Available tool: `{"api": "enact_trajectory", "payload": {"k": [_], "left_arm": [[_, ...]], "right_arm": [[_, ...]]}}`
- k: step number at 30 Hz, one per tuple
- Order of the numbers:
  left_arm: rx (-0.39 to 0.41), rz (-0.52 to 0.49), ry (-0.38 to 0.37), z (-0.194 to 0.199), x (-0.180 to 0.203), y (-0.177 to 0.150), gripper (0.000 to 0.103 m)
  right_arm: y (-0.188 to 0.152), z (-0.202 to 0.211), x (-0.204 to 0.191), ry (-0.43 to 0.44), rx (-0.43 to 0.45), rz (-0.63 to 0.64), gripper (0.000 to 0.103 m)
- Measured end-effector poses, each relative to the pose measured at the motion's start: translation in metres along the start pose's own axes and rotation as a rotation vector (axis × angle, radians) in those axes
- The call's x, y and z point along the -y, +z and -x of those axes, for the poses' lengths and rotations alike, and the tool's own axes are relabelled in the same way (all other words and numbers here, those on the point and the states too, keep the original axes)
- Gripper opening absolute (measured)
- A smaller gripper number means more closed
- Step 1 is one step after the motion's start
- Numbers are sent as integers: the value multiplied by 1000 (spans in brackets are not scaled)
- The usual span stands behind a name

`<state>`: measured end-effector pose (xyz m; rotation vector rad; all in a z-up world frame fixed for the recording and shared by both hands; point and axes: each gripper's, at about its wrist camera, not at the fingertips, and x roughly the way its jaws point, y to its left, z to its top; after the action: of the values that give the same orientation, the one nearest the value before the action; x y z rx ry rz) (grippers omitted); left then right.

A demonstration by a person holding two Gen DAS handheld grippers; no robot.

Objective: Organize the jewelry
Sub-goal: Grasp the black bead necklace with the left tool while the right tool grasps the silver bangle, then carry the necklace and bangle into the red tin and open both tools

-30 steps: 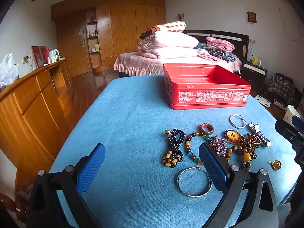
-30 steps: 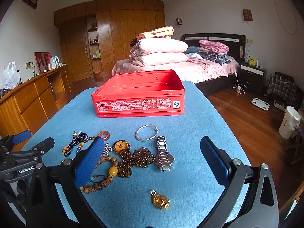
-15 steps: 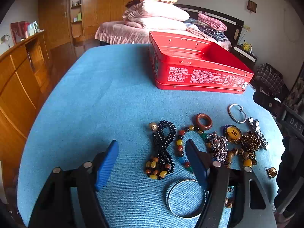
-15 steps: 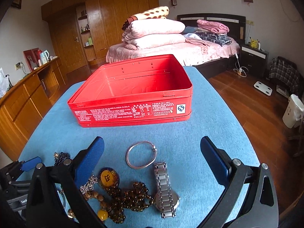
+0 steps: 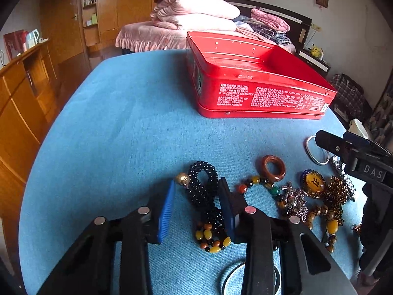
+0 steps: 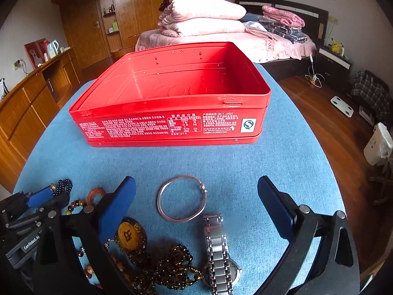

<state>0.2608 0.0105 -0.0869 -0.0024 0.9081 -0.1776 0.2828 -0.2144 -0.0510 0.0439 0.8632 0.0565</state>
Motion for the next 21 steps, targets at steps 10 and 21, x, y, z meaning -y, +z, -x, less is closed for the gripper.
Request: {"api": "enact_trajectory", "payload": {"k": [10,21], "left_arm": [[-3,20,-12,-11,-7,17,32],[-24,38,-26,4,-11,-3,42]], "right_arm": [[1,-21,-12,-21,-110,57,71],[-7,-13,-19,16,-84,105,47]]}}
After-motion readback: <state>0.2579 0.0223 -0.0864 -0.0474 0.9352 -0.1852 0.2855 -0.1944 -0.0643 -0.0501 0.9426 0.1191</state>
